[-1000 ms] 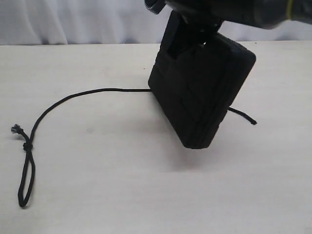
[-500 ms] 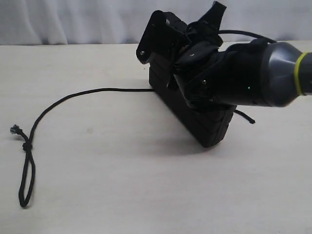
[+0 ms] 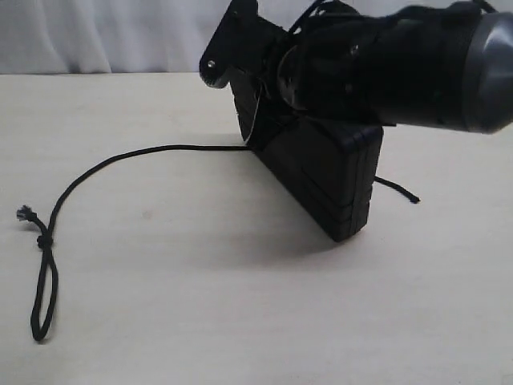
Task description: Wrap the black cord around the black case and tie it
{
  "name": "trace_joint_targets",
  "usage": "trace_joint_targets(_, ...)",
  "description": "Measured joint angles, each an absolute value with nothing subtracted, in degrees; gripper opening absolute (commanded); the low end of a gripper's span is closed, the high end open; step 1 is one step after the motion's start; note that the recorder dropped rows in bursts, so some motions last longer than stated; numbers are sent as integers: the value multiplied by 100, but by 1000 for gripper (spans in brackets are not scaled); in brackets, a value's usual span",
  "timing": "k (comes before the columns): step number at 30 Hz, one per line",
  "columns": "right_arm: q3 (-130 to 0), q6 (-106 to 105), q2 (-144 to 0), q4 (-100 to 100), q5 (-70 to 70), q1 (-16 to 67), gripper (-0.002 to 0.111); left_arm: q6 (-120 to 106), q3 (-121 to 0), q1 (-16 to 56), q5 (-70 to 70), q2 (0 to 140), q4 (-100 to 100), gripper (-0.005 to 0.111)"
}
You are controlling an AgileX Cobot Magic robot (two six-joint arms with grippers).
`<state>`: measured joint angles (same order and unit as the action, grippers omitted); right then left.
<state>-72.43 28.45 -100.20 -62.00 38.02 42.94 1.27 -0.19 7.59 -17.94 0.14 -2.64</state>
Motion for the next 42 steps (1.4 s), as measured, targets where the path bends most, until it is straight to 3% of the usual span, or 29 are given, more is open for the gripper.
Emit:
trace_joint_targets(14, -7800, -221, -9925, -1493, 3216, 3042, 35, 127, -19, 759, -1794, 14, -264, 0)
trace_joint_targets(22, -7804, -731, -9913, -834, 3177, 2995, 46, 127, -19, 759, -1794, 14, -264, 0)
trace_joint_targets(27, -7879, -729, -10070, -906, 3243, 2853, 45, 127, -19, 759, -1794, 14, -264, 0)
trace_joint_targets(31, -8119, -1010, -10283, -1061, 3328, 2802, 29, 127, -19, 759, -1794, 14, -264, 0)
trace_joint_targets(38, -8609, -1722, -10396, -613, 4117, 2802, 27, 127, -19, 759, -1794, 14, -264, 0)
trace_joint_targets(42, -8633, -1821, -10433, -607, 4152, 2802, 4, 127, -19, 759, -1794, 14, -264, 0)
